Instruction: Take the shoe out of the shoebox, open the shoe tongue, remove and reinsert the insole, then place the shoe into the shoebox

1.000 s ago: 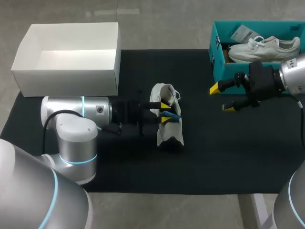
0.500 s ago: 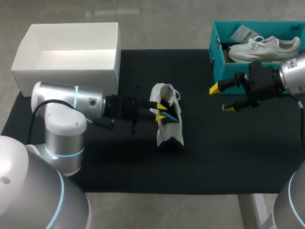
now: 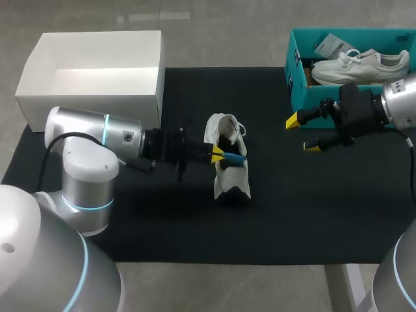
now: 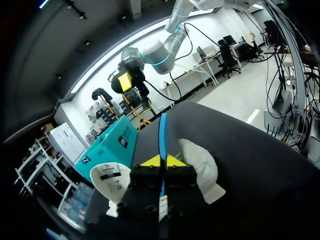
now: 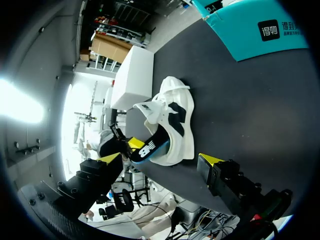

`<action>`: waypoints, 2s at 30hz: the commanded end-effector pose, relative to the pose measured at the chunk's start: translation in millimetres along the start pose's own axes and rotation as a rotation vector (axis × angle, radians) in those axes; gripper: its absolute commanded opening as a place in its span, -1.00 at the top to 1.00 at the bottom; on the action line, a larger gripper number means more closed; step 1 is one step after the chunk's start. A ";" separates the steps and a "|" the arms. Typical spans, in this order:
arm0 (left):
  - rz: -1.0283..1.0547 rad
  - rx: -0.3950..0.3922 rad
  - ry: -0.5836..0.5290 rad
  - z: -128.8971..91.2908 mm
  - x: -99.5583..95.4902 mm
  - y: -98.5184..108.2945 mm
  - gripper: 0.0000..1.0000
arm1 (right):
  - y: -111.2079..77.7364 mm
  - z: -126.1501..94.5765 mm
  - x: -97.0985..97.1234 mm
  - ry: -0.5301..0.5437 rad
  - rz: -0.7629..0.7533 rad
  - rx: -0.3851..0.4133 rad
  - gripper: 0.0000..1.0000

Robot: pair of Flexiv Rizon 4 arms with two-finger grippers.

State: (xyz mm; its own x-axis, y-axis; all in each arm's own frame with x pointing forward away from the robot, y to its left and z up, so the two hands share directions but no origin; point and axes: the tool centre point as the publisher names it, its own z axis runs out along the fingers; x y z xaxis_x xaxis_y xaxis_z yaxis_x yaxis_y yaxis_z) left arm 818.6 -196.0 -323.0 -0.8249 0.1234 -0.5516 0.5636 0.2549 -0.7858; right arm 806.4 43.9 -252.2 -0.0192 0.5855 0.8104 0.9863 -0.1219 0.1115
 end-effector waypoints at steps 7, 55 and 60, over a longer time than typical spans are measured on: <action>0.023 -0.014 -0.038 10.8 -6.7 18.6 1.00 | -0.6 0.6 0.9 -0.003 0.002 -0.001 -1.00; 0.073 -0.063 0.013 24.4 -1.0 32.0 1.00 | -0.6 0.6 0.9 -0.003 0.002 -0.001 -1.00; 0.076 -0.075 0.010 26.1 -3.3 38.8 1.00 | -0.6 0.6 0.9 -0.003 0.002 -0.001 -1.00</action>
State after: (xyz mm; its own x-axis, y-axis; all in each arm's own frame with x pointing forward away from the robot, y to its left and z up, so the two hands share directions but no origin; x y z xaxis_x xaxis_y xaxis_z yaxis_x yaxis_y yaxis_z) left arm 841.5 -206.8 -354.9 -0.7806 0.1551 -0.6055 0.6203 0.3115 -0.7199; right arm 806.4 43.9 -252.2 -0.0192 0.5855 0.8104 0.9863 -0.1220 0.1115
